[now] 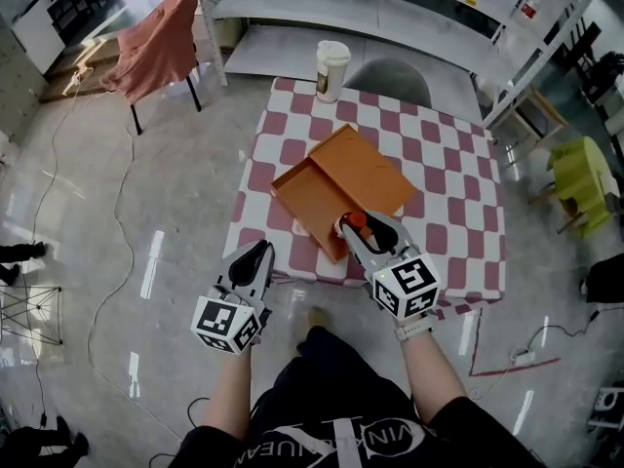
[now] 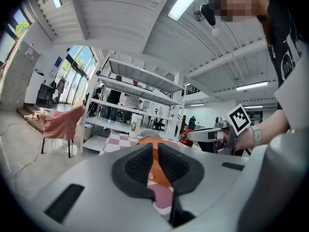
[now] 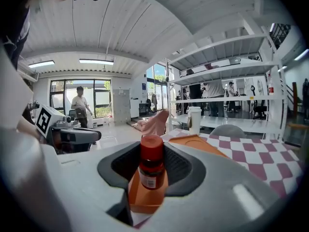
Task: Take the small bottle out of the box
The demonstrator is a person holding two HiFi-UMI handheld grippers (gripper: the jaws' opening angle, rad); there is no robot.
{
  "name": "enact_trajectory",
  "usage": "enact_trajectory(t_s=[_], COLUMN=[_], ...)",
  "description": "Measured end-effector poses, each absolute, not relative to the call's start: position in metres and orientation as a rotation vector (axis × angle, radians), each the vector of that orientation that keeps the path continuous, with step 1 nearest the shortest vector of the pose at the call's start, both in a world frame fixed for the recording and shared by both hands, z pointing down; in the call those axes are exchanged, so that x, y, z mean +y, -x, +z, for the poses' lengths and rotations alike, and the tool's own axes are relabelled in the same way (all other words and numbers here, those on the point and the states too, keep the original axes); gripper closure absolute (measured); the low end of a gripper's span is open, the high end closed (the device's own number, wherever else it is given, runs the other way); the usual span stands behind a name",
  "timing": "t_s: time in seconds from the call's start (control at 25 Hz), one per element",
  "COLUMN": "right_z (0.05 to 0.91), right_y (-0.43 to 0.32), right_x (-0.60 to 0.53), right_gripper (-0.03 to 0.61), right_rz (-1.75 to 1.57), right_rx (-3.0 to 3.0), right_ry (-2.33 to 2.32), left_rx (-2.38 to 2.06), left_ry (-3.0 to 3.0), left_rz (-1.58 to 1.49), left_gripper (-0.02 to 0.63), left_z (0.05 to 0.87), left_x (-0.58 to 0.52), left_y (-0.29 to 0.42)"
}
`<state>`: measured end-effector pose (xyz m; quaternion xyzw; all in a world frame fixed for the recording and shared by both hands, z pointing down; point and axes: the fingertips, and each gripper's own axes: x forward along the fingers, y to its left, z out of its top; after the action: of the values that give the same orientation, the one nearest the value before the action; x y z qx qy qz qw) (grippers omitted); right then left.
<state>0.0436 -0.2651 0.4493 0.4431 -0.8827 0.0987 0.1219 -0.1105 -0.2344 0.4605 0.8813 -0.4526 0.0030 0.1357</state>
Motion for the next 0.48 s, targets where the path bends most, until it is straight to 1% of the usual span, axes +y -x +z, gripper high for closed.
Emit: enact_trajectory(t_s=[0.48], right_z=[0.421], right_y=[-0.046], right_x=[-0.263], right_gripper=[0.434], right_rz=[0.246], right_rx=[-2.604], right_ry=[-1.333], left_rx=[-1.32], left_ry=[-2.582], left_rz=[-0.032], left_gripper=[0.578], left_z=[0.439], left_x=[-0.236], left_y=[0.111])
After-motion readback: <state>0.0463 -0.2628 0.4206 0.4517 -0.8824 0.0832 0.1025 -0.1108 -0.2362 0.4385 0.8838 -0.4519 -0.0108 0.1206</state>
